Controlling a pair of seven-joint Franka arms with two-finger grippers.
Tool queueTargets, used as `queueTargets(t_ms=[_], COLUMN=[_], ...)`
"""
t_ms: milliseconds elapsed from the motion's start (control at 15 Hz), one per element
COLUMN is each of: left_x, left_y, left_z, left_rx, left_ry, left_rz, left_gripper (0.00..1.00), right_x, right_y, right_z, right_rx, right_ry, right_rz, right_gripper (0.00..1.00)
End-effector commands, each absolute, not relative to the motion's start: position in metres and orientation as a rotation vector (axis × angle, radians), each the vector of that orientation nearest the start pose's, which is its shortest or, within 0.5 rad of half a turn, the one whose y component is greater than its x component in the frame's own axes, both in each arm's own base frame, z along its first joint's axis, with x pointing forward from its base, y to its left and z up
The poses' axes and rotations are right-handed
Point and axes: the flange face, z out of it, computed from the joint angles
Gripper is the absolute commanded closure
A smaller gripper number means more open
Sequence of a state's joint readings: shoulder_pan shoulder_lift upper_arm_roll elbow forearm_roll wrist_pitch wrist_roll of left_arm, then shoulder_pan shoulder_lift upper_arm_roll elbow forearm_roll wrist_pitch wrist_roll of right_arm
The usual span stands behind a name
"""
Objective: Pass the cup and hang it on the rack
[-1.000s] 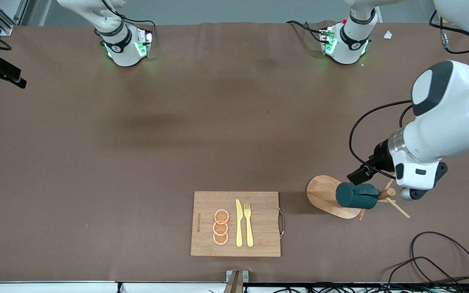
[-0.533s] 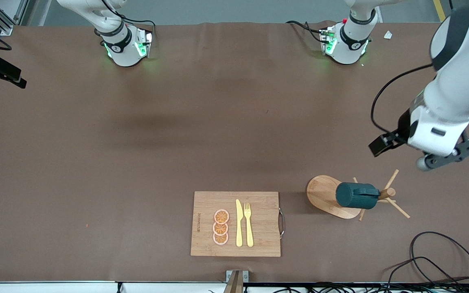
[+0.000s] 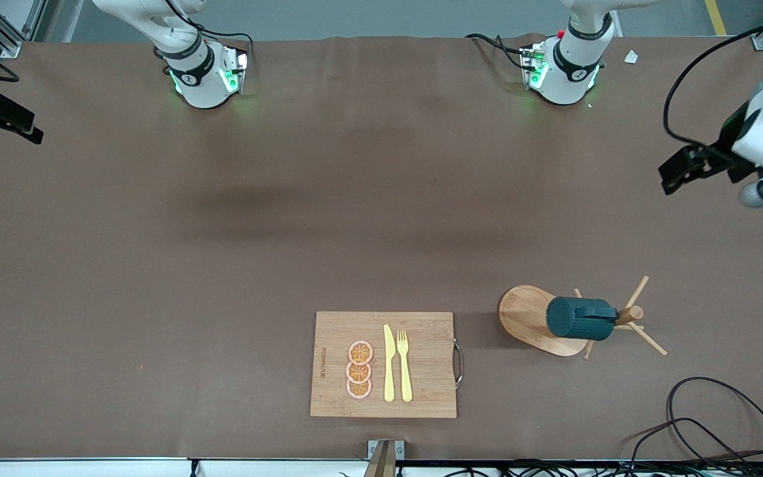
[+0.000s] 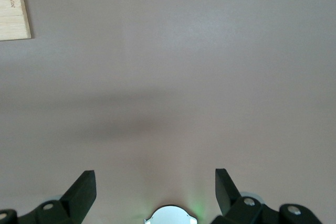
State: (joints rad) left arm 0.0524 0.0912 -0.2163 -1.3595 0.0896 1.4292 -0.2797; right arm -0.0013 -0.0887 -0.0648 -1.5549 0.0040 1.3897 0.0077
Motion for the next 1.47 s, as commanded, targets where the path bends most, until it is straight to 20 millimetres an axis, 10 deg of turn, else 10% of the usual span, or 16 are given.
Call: queueTargets(t_ms=[0, 333, 1400], left_x=[0.521, 0.486, 0.492], left_y=[-0.061, -0.064, -0.065], left_z=[0.655, 0.651, 0.678], left_rx=[-3.112, -3.144, -3.137], left_ry=[-0.193, -0.107, 0.055], left_rz=[0.058, 0.014, 0.007], left_gripper=[0.00, 0.00, 0.00], right_x=[0.498, 0.499, 0.500], right_y=[-0.035, -0.035, -0.032], right_z=[0.667, 0.667, 0.665], right_rx=[-3.135, -3.131, -3.125], right_ry=[0.104, 0.105, 0.111], right_rz=[0.109, 0.101, 0.105], right_gripper=[0.00, 0.00, 0.00])
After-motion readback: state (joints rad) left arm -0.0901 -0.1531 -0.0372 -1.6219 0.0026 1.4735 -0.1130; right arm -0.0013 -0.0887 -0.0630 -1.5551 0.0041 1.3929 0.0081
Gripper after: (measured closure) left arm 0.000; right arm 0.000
